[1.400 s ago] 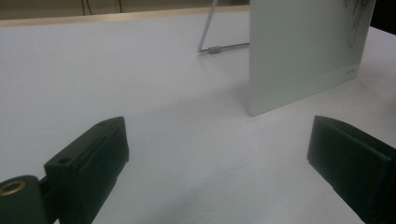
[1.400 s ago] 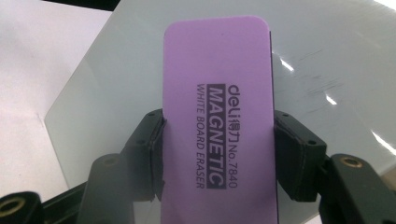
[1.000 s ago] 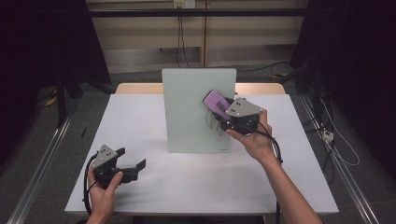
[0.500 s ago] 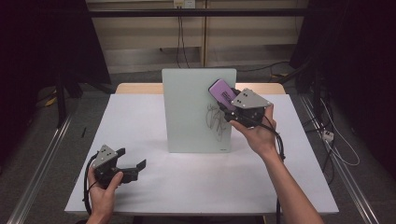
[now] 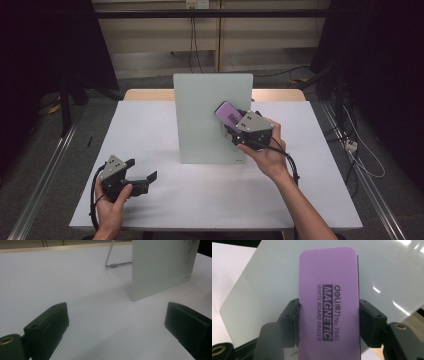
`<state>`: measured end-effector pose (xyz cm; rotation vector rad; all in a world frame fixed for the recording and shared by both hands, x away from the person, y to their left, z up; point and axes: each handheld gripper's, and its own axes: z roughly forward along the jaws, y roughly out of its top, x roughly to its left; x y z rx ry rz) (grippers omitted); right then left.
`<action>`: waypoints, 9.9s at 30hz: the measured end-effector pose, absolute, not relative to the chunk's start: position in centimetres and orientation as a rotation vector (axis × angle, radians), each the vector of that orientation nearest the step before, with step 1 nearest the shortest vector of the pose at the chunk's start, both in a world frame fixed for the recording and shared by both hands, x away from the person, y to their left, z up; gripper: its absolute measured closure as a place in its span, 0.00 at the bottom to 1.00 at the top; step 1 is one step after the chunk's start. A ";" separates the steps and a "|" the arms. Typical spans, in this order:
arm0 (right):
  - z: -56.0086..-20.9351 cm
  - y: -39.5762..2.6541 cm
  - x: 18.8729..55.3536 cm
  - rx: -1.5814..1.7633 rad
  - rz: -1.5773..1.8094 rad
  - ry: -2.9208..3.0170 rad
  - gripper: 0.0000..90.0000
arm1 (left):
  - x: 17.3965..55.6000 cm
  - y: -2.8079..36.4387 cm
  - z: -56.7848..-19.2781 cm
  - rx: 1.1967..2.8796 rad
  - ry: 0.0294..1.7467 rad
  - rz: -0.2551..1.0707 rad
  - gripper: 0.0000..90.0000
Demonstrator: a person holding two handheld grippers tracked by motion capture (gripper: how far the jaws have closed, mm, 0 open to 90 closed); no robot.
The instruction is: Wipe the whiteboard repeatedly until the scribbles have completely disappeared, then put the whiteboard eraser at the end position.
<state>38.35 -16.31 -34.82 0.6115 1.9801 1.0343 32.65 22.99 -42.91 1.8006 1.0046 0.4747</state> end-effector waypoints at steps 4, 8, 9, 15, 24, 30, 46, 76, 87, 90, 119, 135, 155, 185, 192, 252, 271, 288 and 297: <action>-35.3 -16.0 38.2 0.603 1.033 2.012 0.46 | 32.6 23.0 -42.9 1.801 1.003 0.476 0.06; -35.8 -15.7 38.0 0.596 1.026 2.045 0.47 | 32.6 23.0 -42.9 1.800 1.004 0.475 0.06; -35.9 -15.6 38.0 0.593 1.022 2.050 0.46 | 32.7 23.0 -42.9 1.801 1.004 0.476 0.06; -35.4 -15.8 38.2 0.576 1.017 2.034 0.46 | 32.7 23.1 -42.9 1.801 1.004 0.475 0.06; -32.5 -17.4 39.2 0.617 1.046 1.956 0.47 | 32.6 23.1 -42.9 1.800 1.003 0.475 0.06; -30.4 -18.6 39.9 0.669 1.062 1.877 0.46 | 32.6 23.1 -42.9 1.798 1.005 0.475 0.06; -33.2 -17.3 38.9 0.632 1.031 1.947 0.47 | 32.6 23.0 -42.8 1.798 1.004 0.479 0.06; -37.7 -15.2 37.3 0.530 0.952 2.119 0.46 | 32.6 23.1 -42.9 1.791 1.009 0.480 0.06; -34.1 -16.9 38.4 0.613 0.980 1.996 0.47 | 32.6 23.2 -42.8 1.791 1.008 0.482 0.06; -34.0 -16.9 38.5 0.617 0.980 1.989 0.47 | 32.6 23.1 -42.9 1.791 1.008 0.480 0.06; -40.4 -14.6 36.2 0.550 0.915 2.193 0.47 | 32.6 23.0 -42.9 1.794 1.008 0.475 0.06; -38.5 -16.2 36.8 0.599 0.971 2.123 0.47 | 32.6 23.1 -42.9 1.791 1.009 0.475 0.06; -40.6 -15.2 35.9 0.511 0.881 2.126 0.47 | 32.5 22.9 -42.8 1.794 1.002 0.485 0.06; -40.0 -15.9 36.5 0.499 1.009 2.090 0.46 | 32.7 23.1 -42.8 1.793 1.005 0.477 0.06; -37.4 -19.3 36.9 0.609 1.044 1.956 0.46 | 32.7 23.0 -42.8 1.801 0.999 0.479 0.06; -38.0 -19.5 34.8 0.774 1.276 2.228 0.46 | 33.0 22.6 -43.0 1.823 0.991 0.475 0.06; -38.3 -18.2 34.4 0.635 1.177 2.503 0.46 | 32.6 22.8 -42.8 1.827 0.990 0.485 0.06; -40.2 -15.0 34.3 0.450 1.014 2.713 0.46 | 32.6 22.9 -42.9 1.828 0.993 0.471 0.06; -41.2 -13.7 34.4 0.370 0.928 2.782 0.46 | 32.6 22.9 -42.9 1.837 0.995 0.479 0.06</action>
